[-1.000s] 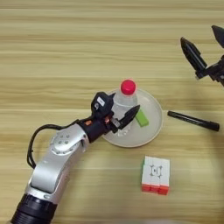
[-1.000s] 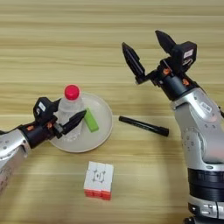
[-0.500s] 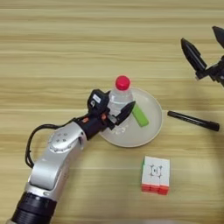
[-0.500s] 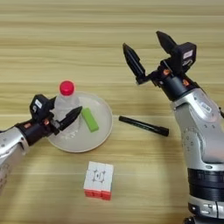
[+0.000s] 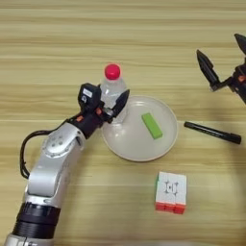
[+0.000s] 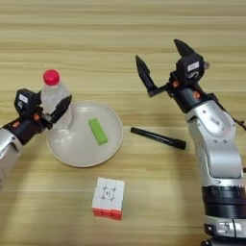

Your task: Move the objects on the table

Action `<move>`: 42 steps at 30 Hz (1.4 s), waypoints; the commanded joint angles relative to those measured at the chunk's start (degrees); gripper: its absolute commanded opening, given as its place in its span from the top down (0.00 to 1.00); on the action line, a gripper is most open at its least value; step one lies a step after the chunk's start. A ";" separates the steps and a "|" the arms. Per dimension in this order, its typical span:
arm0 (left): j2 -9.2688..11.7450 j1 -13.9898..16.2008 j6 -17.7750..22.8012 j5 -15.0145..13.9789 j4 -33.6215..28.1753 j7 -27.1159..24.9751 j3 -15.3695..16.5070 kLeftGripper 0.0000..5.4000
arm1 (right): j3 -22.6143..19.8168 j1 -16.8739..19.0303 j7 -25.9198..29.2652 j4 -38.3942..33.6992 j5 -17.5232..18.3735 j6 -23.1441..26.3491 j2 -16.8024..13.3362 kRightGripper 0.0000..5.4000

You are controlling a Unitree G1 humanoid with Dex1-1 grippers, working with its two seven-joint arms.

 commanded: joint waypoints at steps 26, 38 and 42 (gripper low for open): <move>0.82 -12.61 -10.74 1.38 19.66 6.25 11.75 0.41 | 1.18 0.52 -2.24 6.92 -4.43 -4.55 1.56 0.00; -0.08 -12.94 -11.67 1.60 22.64 5.35 10.14 0.41 | 1.89 0.89 -2.78 6.92 -4.66 -5.09 1.92 0.00; -0.45 -13.18 -11.50 1.76 22.65 4.91 9.21 0.41 | 1.99 0.94 -2.84 6.75 -4.75 -5.00 2.08 0.00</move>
